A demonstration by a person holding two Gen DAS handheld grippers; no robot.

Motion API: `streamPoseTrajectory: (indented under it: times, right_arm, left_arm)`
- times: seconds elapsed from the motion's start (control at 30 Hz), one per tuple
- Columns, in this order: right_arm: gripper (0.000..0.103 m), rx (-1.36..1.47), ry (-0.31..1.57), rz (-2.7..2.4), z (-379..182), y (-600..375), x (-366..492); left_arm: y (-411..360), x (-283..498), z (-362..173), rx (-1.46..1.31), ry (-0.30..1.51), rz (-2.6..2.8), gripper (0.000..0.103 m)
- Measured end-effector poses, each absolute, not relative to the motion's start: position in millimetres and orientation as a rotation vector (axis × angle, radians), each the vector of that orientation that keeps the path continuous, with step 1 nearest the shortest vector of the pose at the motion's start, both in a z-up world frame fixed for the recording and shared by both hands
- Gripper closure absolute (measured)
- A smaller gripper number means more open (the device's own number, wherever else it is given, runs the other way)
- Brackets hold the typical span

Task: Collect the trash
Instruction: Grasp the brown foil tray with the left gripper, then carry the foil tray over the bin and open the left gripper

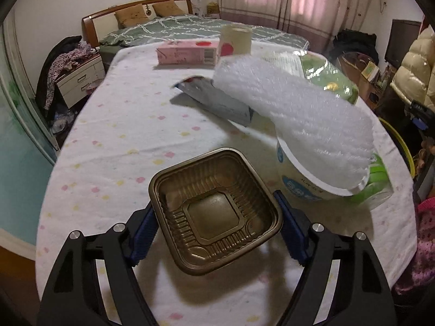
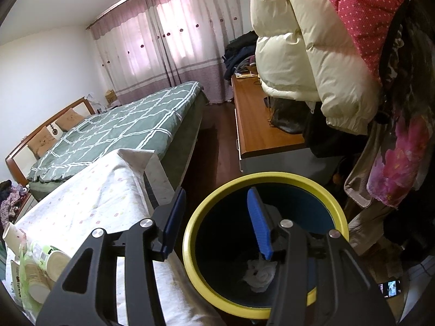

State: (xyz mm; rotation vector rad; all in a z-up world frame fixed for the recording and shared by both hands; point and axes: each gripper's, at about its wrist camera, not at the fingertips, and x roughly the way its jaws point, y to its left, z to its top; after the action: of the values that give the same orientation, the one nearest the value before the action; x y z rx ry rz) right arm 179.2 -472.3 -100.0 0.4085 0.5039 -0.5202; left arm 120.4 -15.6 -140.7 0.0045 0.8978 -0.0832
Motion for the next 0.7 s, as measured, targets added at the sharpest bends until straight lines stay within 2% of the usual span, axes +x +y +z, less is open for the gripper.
streamPoseTrajectory:
  times: [0.23,0.33,0.7]
  right_arm:
    - [0.057,0.411,0.515,-0.508,-94.5,-473.3,174.0]
    - [0.051,0.373,0.524,-0.503,-88.9,-472.7,165.6]
    - [0.051,0.313,0.555,-0.504,-82.7,-498.9,106.4]
  left_arm:
    - [-26.8,103.2,-91.2,0.042,0.806,-0.097,0.025]
    - [-46.7,104.8,-73.2,0.075,0.78,-0.14,0.025]
    - [-204.9,148.5,-48.6,0.145,0.754,-0.493,0.025]
